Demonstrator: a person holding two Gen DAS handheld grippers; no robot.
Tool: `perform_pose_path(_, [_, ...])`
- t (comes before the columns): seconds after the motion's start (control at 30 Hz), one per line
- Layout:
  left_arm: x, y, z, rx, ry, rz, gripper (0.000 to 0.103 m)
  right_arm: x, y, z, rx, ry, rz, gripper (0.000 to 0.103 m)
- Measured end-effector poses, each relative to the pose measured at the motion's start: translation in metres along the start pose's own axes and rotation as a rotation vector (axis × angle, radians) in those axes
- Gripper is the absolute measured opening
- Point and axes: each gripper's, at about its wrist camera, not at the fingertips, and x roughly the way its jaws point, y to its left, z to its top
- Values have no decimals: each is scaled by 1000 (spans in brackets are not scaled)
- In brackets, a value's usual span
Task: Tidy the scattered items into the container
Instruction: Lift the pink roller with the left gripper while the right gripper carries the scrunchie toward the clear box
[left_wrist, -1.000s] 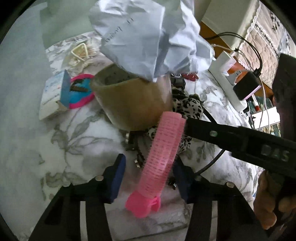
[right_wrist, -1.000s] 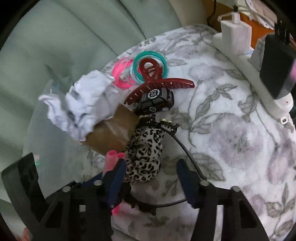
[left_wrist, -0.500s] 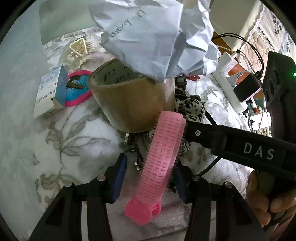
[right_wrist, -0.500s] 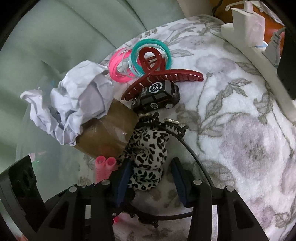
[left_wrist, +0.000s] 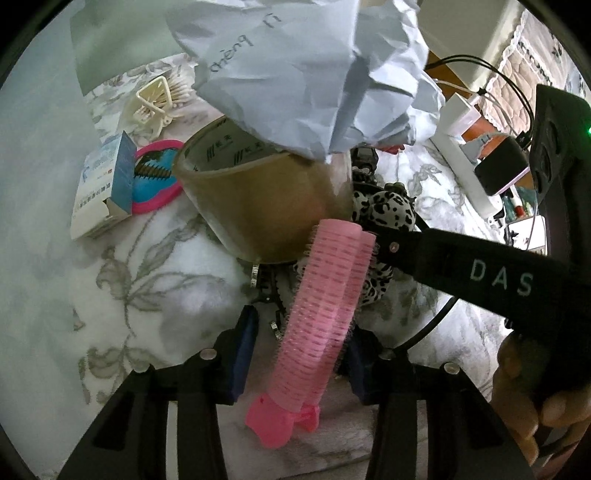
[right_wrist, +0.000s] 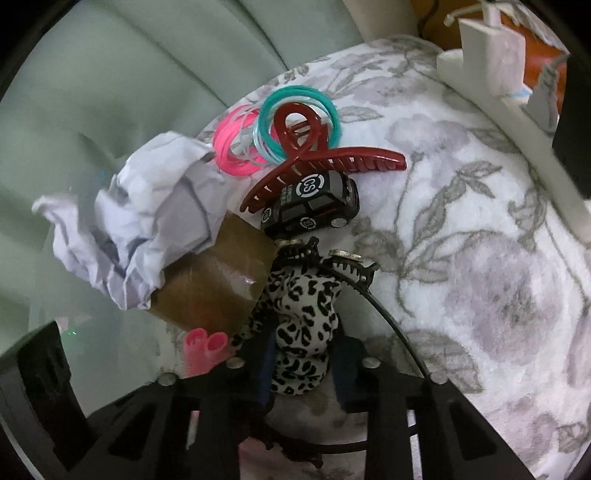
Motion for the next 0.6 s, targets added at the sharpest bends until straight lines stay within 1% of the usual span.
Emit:
perform_pose_path(0.07, [-1, -2, 0, 4, -1, 6, 33, -1, -1, 0, 10, -1, 13, 22])
perform_pose_path(0.2, [-5, -4, -1, 9, 0, 20, 29, -7, 2, 0, 14, -17, 31, 16])
perform_pose_path(0.37, [-15, -2, -1, -5, -13, 34, 29, -23, 5, 0, 18, -48, 46, 15])
perform_pose_path(0.53, [-29, -3, 0, -2, -43, 50, 29, -40, 8, 2, 24, -88, 55, 14])
perform_pose_path(0.6, [-37, -5, -1, 4, -58, 54, 29, -53, 10, 0, 16, -113, 59, 14])
